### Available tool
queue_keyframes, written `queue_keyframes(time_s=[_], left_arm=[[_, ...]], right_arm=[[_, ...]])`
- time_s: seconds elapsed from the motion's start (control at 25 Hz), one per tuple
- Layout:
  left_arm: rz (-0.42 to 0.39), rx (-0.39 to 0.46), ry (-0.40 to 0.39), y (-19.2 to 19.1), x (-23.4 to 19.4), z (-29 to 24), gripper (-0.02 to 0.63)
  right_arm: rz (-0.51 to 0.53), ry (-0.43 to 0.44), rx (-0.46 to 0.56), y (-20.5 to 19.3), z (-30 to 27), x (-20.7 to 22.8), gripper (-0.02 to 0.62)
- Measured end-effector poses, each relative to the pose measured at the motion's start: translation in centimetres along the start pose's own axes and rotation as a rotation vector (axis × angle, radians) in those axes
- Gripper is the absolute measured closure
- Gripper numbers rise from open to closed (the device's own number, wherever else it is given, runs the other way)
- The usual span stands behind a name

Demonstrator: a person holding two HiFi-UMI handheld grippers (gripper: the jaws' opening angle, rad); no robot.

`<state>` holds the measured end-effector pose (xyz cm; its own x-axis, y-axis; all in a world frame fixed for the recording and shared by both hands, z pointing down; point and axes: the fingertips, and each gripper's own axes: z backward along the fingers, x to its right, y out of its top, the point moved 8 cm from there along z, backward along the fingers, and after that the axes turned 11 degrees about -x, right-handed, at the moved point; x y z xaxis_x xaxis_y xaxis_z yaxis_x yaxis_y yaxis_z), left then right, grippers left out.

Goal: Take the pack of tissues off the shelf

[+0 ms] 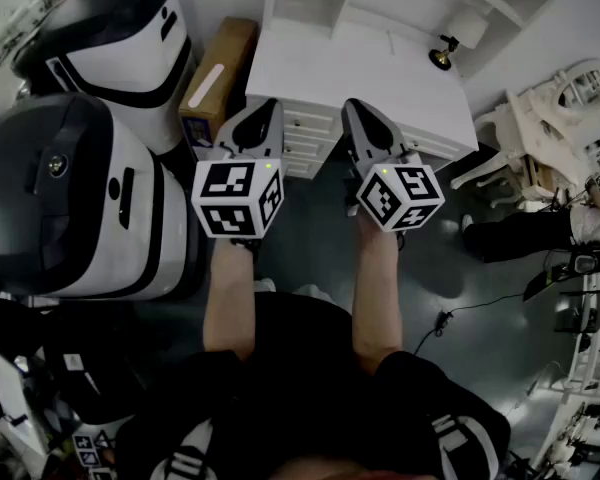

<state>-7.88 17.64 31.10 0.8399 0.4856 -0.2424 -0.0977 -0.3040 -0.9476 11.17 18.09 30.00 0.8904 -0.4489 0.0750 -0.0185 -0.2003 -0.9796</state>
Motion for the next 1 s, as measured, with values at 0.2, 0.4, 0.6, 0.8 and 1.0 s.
queue_keyframes(time_s=[0.2, 0.4, 0.6, 0.8, 1.0], left_arm=[[0.001, -0.005, -0.008, 0.1, -0.4, -0.5, 0.595], [0.015, -0.009, -0.015, -0.3, -0.5, -0.6, 0.595], [0.025, -0.016, -0.019, -0.6, -0.8, -0.5, 0.595], [0.042, -0.002, -0.006, -0.5, -2.0, 0.1, 0.595], [0.06, -0.001, -0.014, -0.6, -2.3, 0.4, 0.595]], right_arm=[[-0.016, -0.005, 0.011, -0.1, -0.4, 0.2, 0.575], [0.0, 0.007, -0.008, -0.2, -0.7, -0.2, 0.575], [-0.005, 0.011, -0.026, -0.7, -1.1, -0.6, 0.575], [0.01, 0.019, -0.035, -0.8, -1.5, -1.6, 0.575], [0.017, 0.005, -0.039, -0.7, -1.0, -1.9, 0.575]])
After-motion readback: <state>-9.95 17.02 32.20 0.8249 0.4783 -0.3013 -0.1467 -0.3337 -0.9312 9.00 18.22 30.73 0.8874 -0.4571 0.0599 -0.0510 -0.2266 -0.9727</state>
